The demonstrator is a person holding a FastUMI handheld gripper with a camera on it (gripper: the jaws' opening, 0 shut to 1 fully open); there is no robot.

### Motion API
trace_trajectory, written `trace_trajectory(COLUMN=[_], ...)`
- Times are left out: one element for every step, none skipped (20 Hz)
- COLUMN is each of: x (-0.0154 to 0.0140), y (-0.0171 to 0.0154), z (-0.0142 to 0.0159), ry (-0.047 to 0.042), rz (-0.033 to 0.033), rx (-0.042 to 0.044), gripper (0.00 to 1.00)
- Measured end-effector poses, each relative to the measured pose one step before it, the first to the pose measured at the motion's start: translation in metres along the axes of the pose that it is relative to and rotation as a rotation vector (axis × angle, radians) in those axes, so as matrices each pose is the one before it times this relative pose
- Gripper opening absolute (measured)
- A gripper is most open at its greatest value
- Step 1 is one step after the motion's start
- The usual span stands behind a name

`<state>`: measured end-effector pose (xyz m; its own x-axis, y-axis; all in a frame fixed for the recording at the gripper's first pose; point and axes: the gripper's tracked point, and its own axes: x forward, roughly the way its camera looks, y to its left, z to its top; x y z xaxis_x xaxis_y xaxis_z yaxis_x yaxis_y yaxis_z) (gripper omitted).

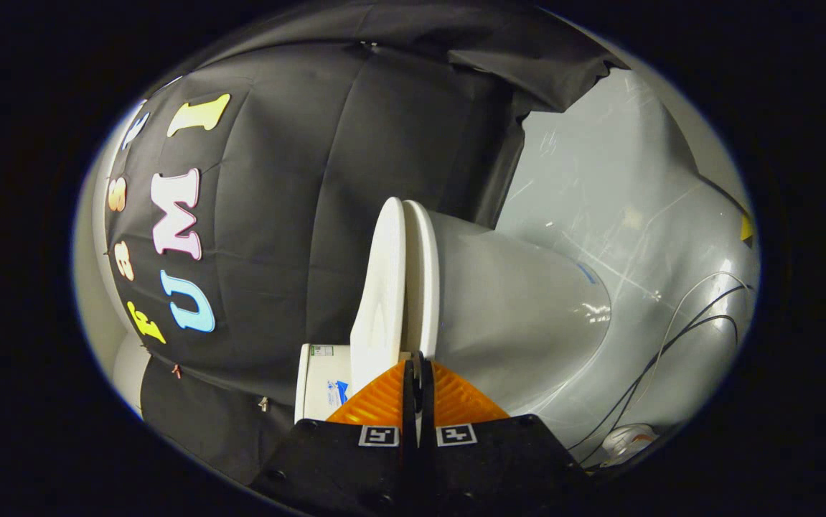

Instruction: Open the toilet lid.

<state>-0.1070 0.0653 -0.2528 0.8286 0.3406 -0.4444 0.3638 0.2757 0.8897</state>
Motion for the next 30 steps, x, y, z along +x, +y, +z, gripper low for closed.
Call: trace_trajectory(x=[-0.00204,-0.00671,-0.00229,-0.00139,-0.00273,-0.0024,-0.00157,-0.00324,-0.00341,-0.00298,-0.00346,-0.0034,-0.00312,-0.00018,-0.00337,-0.00158,-0.00246,-0.00383,-0.0047,-0.00298,-0.00377,-0.00109,-0.0018,-0.00132,-0.00116,0.00072,-0.00212,-0.0026,-0.00112,-0.00066], y=[0.00683,0.00835,0.00594,0.00494,0.00888,0.01165,0.01261,0.01122,0.00996,0.00862,0.01063,0.00978,0.01153,0.01073,0.00992,0.00999,0.01274,0.01482,0.01706,0.01211,0.01251,0.01146,0.01291,0.0085,0.00828,0.00907,0.01072,0.01254,0.01165,0.00951], z=[0.0018,-0.00289,-0.00029,0.00004,-0.00035,0.00315,0.00047,0.00313,-0.0005,0.00127,-0.00031,0.00373,0.00192,0.00002,0.00298,0.00129,0.00353,0.00101,0.00423,0.00054,0.00207,0.00128,0.00194,-0.0014,-0.00022,0.00217,0.00072,0.00219,0.00334,-0.00022], ry=[-0.00781,-0.00435,-0.00229,-0.00882,-0.00166,-0.01281,-0.00509,-0.0141,0.00624,-0.01354,0.00341,-0.01011,-0.01277,-0.00683,-0.01776,-0.00514,-0.01609,-0.00615,-0.01875,-0.0053,-0.01525,-0.00552,-0.01343,-0.0058,-0.01011,-0.00975,-0.01445,-0.01032,-0.01441,-0.00921], rz=[-0.0014,-0.00641,-0.00175,-0.00623,0.00164,-0.00118,0.00396,-0.01289,-0.01405,-0.01444,-0.0091,-0.01204,-0.0073,-0.012,-0.00768,-0.01034,-0.00096,0.00443,0.01038,0.0016,-0.00793,-0.01265,-0.01178,-0.0171,-0.02144,-0.0134,-0.00457,0.00257,-0.00227,-0.00497], rx=[0.00188,-0.01385,-0.02095,-0.03273,-0.03679,-0.03664,-0.03239,-0.02823,-0.03276,-0.03437,-0.02675,-0.02414,-0.02676,-0.03503,-0.02497,-0.031,-0.02451,-0.01541,-0.02032,-0.01886,-0.02019,-0.02901,-0.02985,-0.02933,-0.02772,-0.03169,-0.02973,-0.02669,-0.02735,-0.03016], gripper=[0.05,0.05,0.05,0.05,0.05,0.05,0.05,0.05,0.05,0.05,0.05,0.05,0.05,0.05,0.05,0.05,0.05,0.05,0.05,0.05,0.05,0.05,0.05,0.05,0.05,0.05,0.05,0.05,0.05,0.05])
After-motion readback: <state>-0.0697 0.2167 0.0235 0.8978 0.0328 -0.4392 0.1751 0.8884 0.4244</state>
